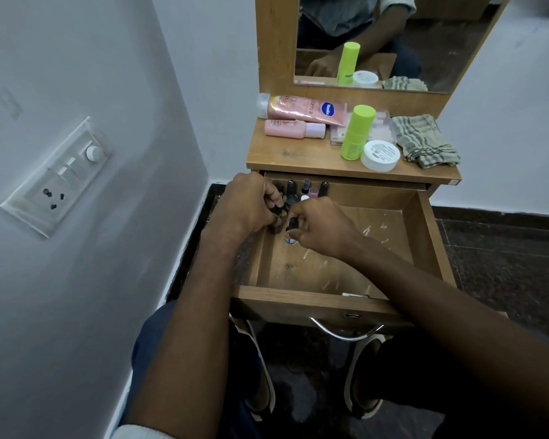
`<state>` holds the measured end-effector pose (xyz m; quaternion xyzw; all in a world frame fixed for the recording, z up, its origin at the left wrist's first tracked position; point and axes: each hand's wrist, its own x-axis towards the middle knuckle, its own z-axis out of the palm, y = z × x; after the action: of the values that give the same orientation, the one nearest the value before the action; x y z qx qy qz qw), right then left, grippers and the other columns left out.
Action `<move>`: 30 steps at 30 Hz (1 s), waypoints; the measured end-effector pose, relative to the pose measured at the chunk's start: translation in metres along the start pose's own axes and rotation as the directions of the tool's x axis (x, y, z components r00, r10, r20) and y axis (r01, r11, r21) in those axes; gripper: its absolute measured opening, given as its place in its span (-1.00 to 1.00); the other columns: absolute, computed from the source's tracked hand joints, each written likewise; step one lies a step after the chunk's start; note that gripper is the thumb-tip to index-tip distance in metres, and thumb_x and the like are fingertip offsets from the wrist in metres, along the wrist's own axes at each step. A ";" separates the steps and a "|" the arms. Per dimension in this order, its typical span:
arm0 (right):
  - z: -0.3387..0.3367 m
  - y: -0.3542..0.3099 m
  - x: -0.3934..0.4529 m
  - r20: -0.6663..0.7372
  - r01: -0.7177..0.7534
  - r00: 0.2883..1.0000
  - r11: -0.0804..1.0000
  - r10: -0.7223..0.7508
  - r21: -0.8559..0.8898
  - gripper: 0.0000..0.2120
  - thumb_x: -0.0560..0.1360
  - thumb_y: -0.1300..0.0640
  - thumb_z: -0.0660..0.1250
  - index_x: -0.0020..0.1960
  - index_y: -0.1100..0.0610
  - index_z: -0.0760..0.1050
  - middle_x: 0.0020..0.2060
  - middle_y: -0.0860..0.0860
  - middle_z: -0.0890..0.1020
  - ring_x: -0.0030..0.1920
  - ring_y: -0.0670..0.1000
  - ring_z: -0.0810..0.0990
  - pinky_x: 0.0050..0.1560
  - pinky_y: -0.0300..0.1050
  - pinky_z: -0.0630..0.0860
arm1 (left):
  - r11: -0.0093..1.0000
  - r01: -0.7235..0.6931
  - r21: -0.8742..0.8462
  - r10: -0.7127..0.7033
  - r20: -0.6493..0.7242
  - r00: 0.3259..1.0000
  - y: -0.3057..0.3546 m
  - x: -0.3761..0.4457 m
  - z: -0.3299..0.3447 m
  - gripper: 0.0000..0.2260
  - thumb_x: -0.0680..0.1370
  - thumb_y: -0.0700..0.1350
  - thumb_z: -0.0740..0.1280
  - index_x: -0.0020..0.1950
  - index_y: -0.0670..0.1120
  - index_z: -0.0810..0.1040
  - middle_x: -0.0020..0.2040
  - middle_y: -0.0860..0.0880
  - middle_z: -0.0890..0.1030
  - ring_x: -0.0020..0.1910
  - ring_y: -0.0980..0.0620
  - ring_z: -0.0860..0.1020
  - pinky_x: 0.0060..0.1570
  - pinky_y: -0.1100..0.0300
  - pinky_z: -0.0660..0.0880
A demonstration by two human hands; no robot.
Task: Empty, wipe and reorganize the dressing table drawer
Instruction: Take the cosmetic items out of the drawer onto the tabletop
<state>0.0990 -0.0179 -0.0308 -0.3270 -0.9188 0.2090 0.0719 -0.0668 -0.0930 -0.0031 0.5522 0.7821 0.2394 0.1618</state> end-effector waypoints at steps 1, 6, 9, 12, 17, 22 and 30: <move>0.000 0.002 -0.001 -0.006 -0.003 1.000 1.000 0.003 -0.003 -0.84 0.46 0.10 0.58 -0.01 0.05 0.65 -0.26 -0.10 0.59 -0.24 -0.10 0.55 -0.34 -0.22 0.36 | 1.000 0.004 0.020 -0.004 0.010 1.000 0.001 0.000 0.000 -0.70 0.32 -0.19 0.73 0.00 0.00 0.80 -0.21 0.14 0.63 -0.29 0.27 0.54 -0.25 0.45 0.39; -0.001 0.009 -0.006 0.010 -0.035 0.999 0.999 0.034 0.029 -0.75 0.38 0.13 0.63 0.01 0.02 0.66 -0.26 -0.12 0.60 -0.24 -0.13 0.57 -0.29 -0.19 0.50 | 0.995 0.070 0.075 -0.070 0.005 0.998 0.006 -0.001 0.002 -0.66 0.34 -0.14 0.73 0.09 -0.01 0.80 -0.19 0.09 0.61 -0.29 0.21 0.49 -0.22 0.27 0.46; -0.002 0.008 -0.007 0.024 -0.033 0.999 0.997 0.031 0.065 -0.75 0.36 0.18 0.63 -0.03 0.03 0.65 -0.27 -0.13 0.62 -0.25 -0.13 0.60 -0.29 -0.17 0.55 | 0.992 0.082 0.100 -0.081 -0.014 0.997 0.009 -0.003 0.004 -0.67 0.36 -0.14 0.71 0.09 -0.03 0.80 -0.02 -0.02 0.73 -0.18 0.08 0.57 -0.08 0.13 0.60; -0.009 0.005 -0.007 0.002 -0.036 0.999 0.997 0.036 0.062 -0.82 0.36 0.19 0.60 -0.10 0.04 0.66 -0.29 -0.11 0.66 -0.24 -0.09 0.64 -0.25 -0.14 0.59 | 0.989 0.067 0.134 -0.067 -0.008 0.998 0.013 -0.005 0.001 -0.75 0.37 -0.14 0.71 0.01 -0.05 0.80 -0.05 -0.02 0.73 -0.17 0.06 0.59 -0.13 0.12 0.59; -0.037 0.006 -0.014 -0.151 -0.088 0.983 0.990 0.104 0.111 -0.82 0.38 0.12 0.58 -0.07 0.02 0.64 -0.24 -0.10 0.67 -0.20 -0.07 0.63 -0.22 -0.15 0.54 | 0.999 0.037 0.028 -0.036 -0.035 0.999 0.018 -0.009 -0.026 -0.78 0.29 -0.01 0.74 -0.22 0.05 0.74 -0.28 0.10 0.67 -0.29 0.14 0.62 -0.29 0.21 0.50; -0.079 0.003 -0.023 -0.303 -0.071 0.945 0.984 0.118 0.162 -0.67 0.44 0.18 0.58 0.13 0.06 0.55 -0.21 -0.11 0.63 -0.23 -0.11 0.61 -0.18 -0.13 0.58 | 0.987 -0.088 -0.133 0.070 -0.135 0.988 0.041 -0.006 -0.057 -0.82 0.39 -0.06 0.69 -0.09 -0.01 0.77 -0.21 0.08 0.73 -0.24 0.14 0.68 -0.17 0.27 0.63; -0.100 -0.008 0.013 -0.435 -0.100 0.895 0.995 0.099 0.020 -0.59 0.44 0.21 0.54 0.14 0.05 0.39 -0.10 0.04 0.66 -0.09 0.10 0.64 -0.09 0.09 0.63 | 0.960 -0.259 -0.107 0.209 -0.343 0.916 0.060 0.032 -0.034 -0.76 0.48 -0.12 0.57 0.14 -0.02 0.77 -0.12 0.07 0.73 -0.17 0.13 0.69 -0.01 0.28 0.63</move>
<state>0.1113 0.0186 0.0625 -0.4121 -0.8619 0.1327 0.2639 -0.0484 -0.0529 0.0590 0.5805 0.7061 0.4035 0.0406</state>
